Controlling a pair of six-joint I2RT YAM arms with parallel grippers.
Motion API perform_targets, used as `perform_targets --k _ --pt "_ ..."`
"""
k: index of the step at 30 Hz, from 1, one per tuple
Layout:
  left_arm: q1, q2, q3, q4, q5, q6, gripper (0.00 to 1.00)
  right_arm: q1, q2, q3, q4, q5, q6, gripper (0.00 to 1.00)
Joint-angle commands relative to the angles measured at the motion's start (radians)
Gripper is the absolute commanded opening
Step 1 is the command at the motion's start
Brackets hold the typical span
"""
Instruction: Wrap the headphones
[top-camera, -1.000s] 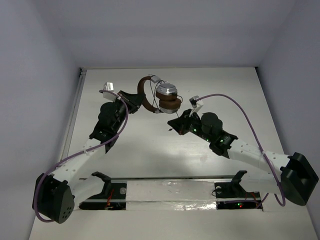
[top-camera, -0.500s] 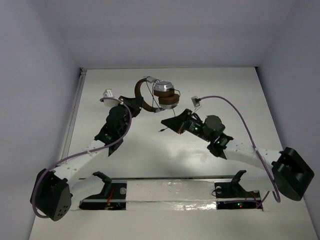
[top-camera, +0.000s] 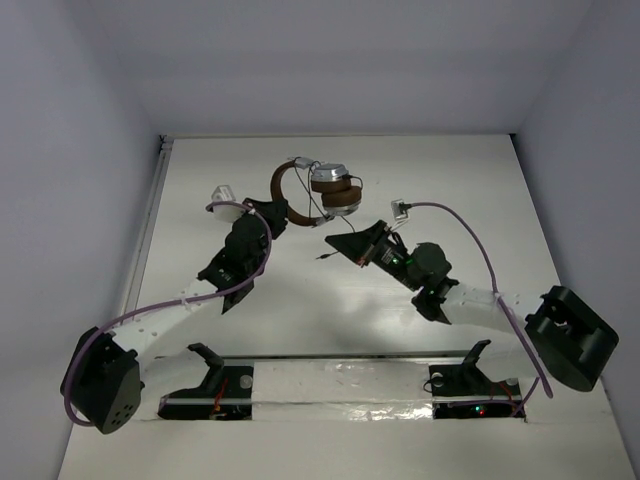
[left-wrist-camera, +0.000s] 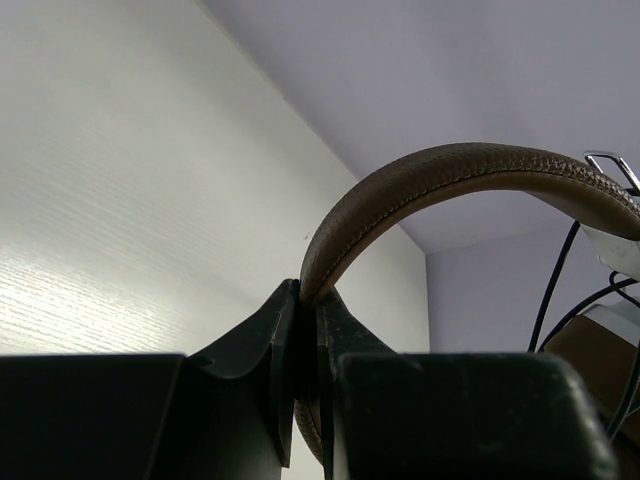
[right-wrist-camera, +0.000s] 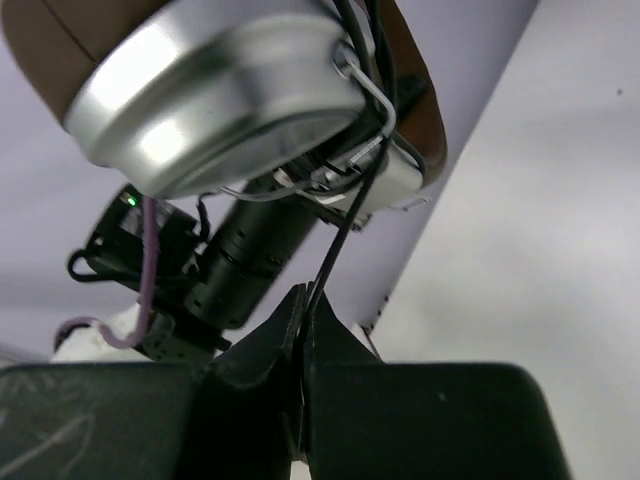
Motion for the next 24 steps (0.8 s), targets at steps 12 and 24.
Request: perform_targets --k 12,24 --pt "-0.067 0.022 0.047 0.049 -0.163 0.004 0.00 0.029 0.117 0.028 0.358 0.127 0.166 0.09" --pt "-0.067 0.204 0.093 0.006 -0.172 0.073 0.00 0.029 0.277 0.036 0.355 -0.017 0.246 0.27"
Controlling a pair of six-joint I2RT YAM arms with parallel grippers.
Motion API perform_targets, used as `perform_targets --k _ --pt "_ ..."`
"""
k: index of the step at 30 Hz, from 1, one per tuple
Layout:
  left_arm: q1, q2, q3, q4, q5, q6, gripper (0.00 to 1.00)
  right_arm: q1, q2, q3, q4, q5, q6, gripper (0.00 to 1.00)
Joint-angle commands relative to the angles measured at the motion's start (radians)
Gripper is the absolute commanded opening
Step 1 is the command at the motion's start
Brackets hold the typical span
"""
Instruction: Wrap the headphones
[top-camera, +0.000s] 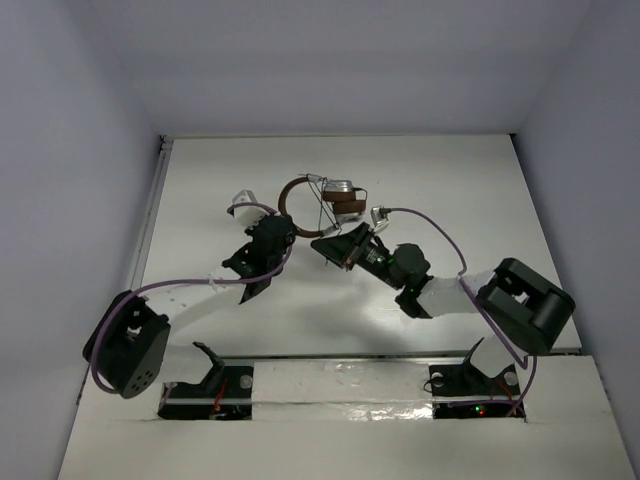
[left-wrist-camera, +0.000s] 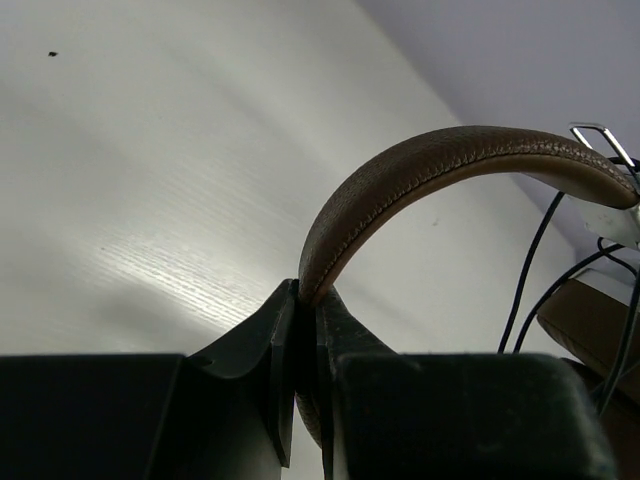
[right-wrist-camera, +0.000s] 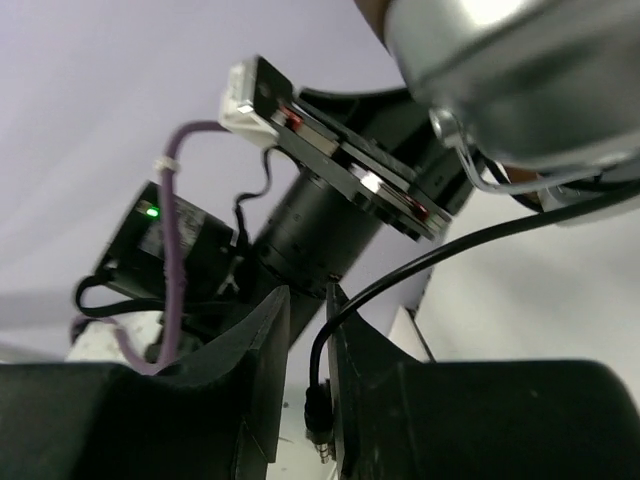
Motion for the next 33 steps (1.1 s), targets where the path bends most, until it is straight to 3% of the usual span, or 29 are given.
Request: perform_targets --k 1,8,10,15,20,29,33 --pt "0.001 0.032 0.074 0.063 -0.024 0.015 0.00 0.010 0.050 -0.017 0.111 -0.051 0.048 0.28" --pt "0.001 0.206 0.158 0.079 0.005 0.058 0.00 0.010 0.064 -0.014 0.045 -0.034 0.015 0.34" --pt "0.001 0.243 0.176 0.079 0.028 0.063 0.00 0.010 0.041 -0.010 -0.027 0.004 -0.016 0.42" --pt "0.001 0.358 0.233 0.074 0.090 0.074 0.00 0.010 -0.131 0.024 -0.301 0.105 -0.126 0.52" --pt "0.001 0.446 0.293 0.059 0.122 0.077 0.00 0.010 -0.353 0.062 -0.545 0.265 -0.309 0.54" --pt "0.010 0.619 0.466 -0.038 0.162 0.107 0.00 0.010 -0.735 0.154 -0.958 0.420 -0.582 0.45" --pt "0.021 0.685 0.558 -0.093 0.146 0.115 0.00 0.010 -0.884 0.211 -1.093 0.443 -0.645 0.13"
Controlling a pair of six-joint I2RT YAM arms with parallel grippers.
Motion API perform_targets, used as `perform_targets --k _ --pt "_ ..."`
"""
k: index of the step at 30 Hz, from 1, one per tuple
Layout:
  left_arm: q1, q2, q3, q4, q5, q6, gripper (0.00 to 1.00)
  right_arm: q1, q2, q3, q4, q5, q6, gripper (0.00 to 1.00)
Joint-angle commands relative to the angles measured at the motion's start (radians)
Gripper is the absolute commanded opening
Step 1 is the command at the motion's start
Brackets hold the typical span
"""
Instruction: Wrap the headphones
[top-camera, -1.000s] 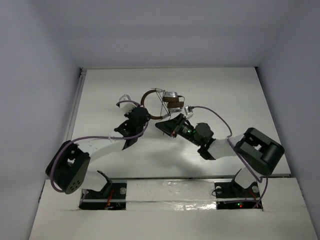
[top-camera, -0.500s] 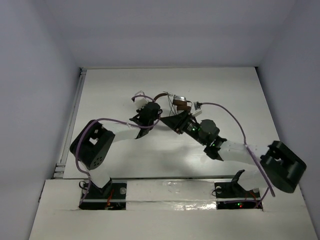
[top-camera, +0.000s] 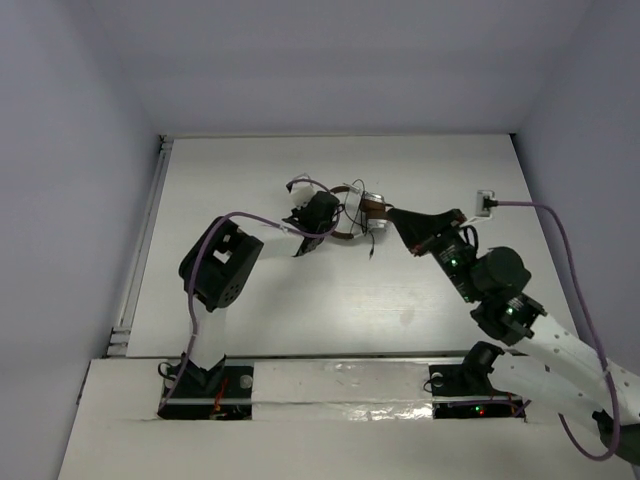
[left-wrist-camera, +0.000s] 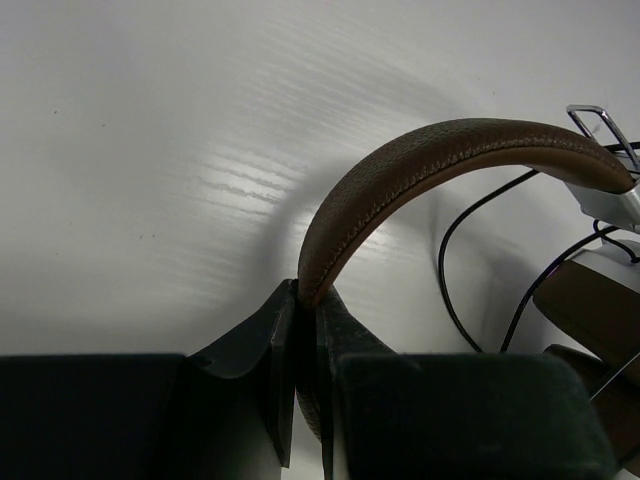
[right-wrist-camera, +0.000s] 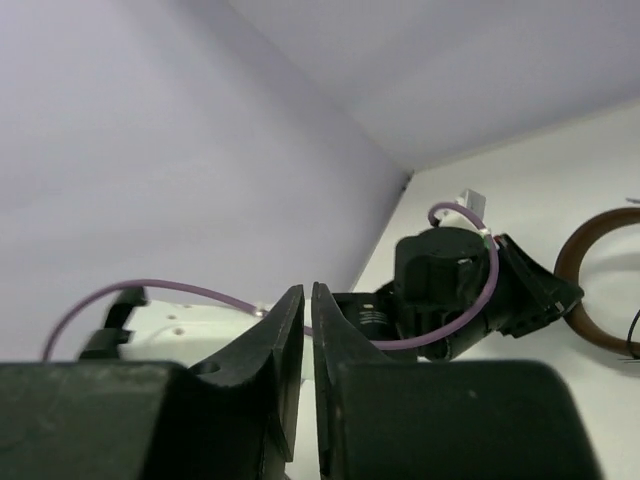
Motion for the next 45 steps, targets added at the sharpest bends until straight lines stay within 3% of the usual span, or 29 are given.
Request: perform_targets --k 1,8,13,16,21,23,25,26,27,28,29,33,35,38,39,42,45 --pt "0.013 0.021 0.121 -0.011 -0.008 0.004 0.00 0.009 -0.086 0.067 -0.162 0.061 -0.113 0.13" --pt "0.044 0.142 0.276 -0.100 0.002 0.032 0.00 0.009 -0.114 0.053 -0.216 0.075 -0.132 0.15" --pt "0.062 0.150 0.273 -0.086 0.051 0.059 0.31 0.009 -0.117 0.053 -0.246 0.095 -0.136 0.41" --pt "0.073 0.087 0.209 -0.045 0.076 0.064 0.43 0.009 -0.121 0.069 -0.269 0.119 -0.145 0.52" --pt "0.073 -0.091 0.068 0.007 0.125 0.073 0.59 0.009 -0.141 0.111 -0.312 0.156 -0.174 0.59" --pt "0.073 -0.234 -0.013 0.081 0.139 0.076 0.64 0.009 -0.152 0.119 -0.314 0.179 -0.200 0.56" --pt "0.064 -0.336 -0.121 0.110 0.131 0.098 0.69 0.009 -0.181 0.127 -0.354 0.204 -0.222 0.43" --pt "0.055 -0.435 -0.150 0.116 0.127 0.108 0.70 0.009 -0.190 0.131 -0.363 0.225 -0.240 0.31" --pt "0.055 -0.488 -0.197 0.113 0.114 0.127 0.70 0.009 -0.201 0.138 -0.384 0.245 -0.246 0.11" --pt "0.055 -0.532 -0.217 0.107 0.111 0.136 0.70 0.009 -0.222 0.150 -0.395 0.272 -0.250 0.04" --pt "0.055 -0.629 -0.236 0.097 0.108 0.148 0.71 0.009 -0.233 0.153 -0.406 0.280 -0.262 0.00" --pt "0.045 -0.852 -0.329 0.054 0.149 0.196 0.77 0.009 -0.295 0.167 -0.447 0.331 -0.279 0.00" --pt "0.045 -0.971 -0.355 0.022 0.169 0.216 0.78 0.009 -0.322 0.165 -0.452 0.361 -0.285 0.07" --pt "0.045 -1.121 -0.392 -0.052 0.160 0.220 0.81 0.009 -0.371 0.162 -0.470 0.409 -0.282 0.29" --pt "0.045 -1.157 -0.409 -0.069 0.139 0.222 0.82 0.009 -0.391 0.161 -0.476 0.426 -0.277 0.41" --pt "0.056 -1.274 -0.431 -0.120 0.120 0.239 0.84 0.009 -0.411 0.158 -0.515 0.486 -0.257 0.60" --pt "0.056 -1.324 -0.440 -0.138 0.134 0.248 0.84 0.009 -0.411 0.156 -0.521 0.503 -0.254 0.66"
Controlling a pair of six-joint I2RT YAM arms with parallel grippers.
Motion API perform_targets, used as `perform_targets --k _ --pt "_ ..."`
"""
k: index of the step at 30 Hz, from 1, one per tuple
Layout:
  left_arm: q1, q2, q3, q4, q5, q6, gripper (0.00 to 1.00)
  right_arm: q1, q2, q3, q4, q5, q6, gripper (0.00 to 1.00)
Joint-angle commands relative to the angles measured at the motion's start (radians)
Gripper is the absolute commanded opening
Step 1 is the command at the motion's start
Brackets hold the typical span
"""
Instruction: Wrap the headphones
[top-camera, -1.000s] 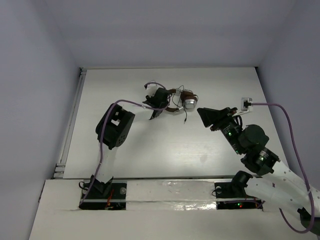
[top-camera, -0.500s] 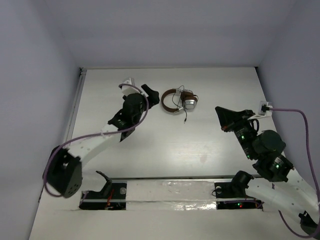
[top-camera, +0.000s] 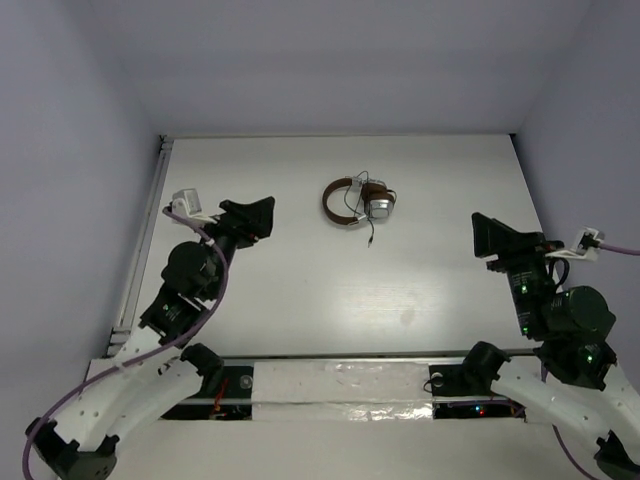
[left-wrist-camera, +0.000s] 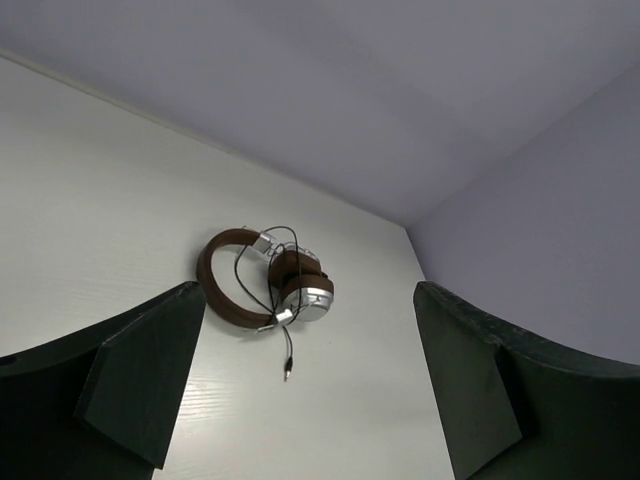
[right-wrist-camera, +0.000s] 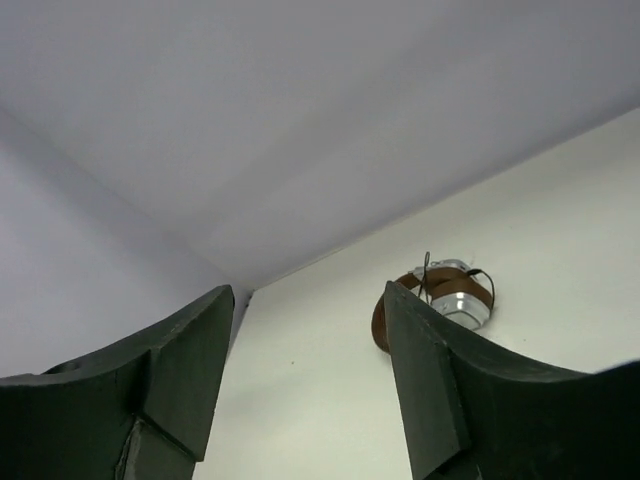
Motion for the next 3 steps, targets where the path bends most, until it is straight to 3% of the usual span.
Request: perform_targets --k 1,3 --pt "0.005 -0.039 -0.014 -0.034 0.001 0.039 0.83 0.009 0.004 0.025 -0.027 0.068 0.003 0.68" --pt "0.005 -0.018 0.005 -0.055 -0.010 0.030 0.83 0.009 0.013 0.030 -0.021 0.056 0.003 0.70"
